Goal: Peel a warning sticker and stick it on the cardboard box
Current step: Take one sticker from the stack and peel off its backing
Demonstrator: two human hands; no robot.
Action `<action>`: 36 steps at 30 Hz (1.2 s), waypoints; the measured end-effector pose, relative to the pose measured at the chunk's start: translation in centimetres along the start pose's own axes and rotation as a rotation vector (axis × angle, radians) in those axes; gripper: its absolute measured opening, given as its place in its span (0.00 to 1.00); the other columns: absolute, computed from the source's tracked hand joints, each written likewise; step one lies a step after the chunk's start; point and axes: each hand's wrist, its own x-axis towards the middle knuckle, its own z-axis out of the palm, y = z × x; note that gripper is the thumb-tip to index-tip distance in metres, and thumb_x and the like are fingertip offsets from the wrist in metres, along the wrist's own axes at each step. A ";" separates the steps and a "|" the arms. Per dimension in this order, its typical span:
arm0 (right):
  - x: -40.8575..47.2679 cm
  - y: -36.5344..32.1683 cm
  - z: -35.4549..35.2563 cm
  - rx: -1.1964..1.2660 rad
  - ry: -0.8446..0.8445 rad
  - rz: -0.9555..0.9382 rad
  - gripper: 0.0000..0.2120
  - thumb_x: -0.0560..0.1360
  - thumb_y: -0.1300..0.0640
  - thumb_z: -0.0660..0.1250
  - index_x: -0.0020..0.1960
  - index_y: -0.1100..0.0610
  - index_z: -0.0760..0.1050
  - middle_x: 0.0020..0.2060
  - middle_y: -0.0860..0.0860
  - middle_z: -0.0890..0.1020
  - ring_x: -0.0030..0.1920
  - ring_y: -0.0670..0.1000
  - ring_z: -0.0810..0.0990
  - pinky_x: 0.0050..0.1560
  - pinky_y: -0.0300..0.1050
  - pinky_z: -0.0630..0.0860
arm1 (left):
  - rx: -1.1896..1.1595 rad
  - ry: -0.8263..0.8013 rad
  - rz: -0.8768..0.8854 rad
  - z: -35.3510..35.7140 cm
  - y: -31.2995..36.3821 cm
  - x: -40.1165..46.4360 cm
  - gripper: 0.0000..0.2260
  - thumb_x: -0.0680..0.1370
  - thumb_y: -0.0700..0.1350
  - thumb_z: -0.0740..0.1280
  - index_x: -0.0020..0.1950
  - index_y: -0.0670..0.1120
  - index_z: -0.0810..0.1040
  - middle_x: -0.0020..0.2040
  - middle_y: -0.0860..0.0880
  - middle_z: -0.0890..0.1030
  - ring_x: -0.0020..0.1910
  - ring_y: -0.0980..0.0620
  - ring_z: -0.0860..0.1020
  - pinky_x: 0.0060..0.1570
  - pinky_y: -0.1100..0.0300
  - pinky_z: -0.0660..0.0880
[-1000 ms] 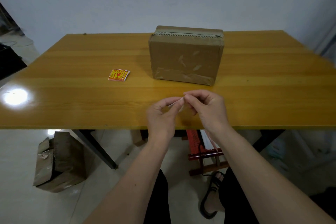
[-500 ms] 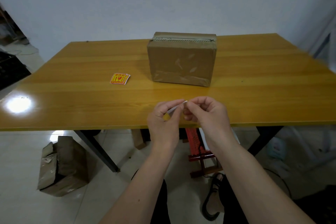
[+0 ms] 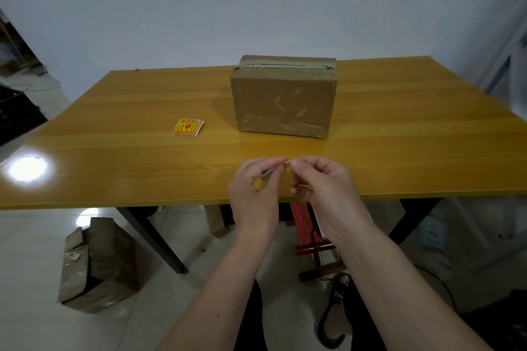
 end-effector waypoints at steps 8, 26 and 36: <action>-0.2 -0.2 0.3 0.069 -0.047 0.068 0.04 0.72 0.63 0.69 0.39 0.60 0.78 0.30 0.53 0.77 0.32 0.49 0.75 0.32 0.41 0.73 | 0.021 -0.023 0.001 -0.5 0.2 0.0 0.13 0.72 0.37 0.71 0.40 0.57 0.83 0.43 0.53 0.82 0.46 0.54 0.80 0.48 0.70 0.74; 0.3 -0.1 0.3 0.062 -0.069 0.156 0.02 0.72 0.63 0.67 0.41 0.61 0.77 0.27 0.53 0.75 0.27 0.48 0.72 0.24 0.39 0.68 | 0.342 -0.040 0.270 -1.1 -1.2 0.6 0.08 0.72 0.39 0.71 0.44 0.52 0.84 0.42 0.55 0.79 0.46 0.55 0.75 0.46 0.73 0.67; 0.4 0.1 0.2 0.057 -0.057 0.136 0.09 0.71 0.65 0.68 0.34 0.57 0.75 0.25 0.51 0.75 0.25 0.47 0.71 0.23 0.38 0.67 | 0.363 -0.029 0.305 -1.4 -1.5 0.6 0.09 0.72 0.37 0.71 0.44 0.51 0.85 0.41 0.58 0.77 0.45 0.55 0.74 0.45 0.73 0.67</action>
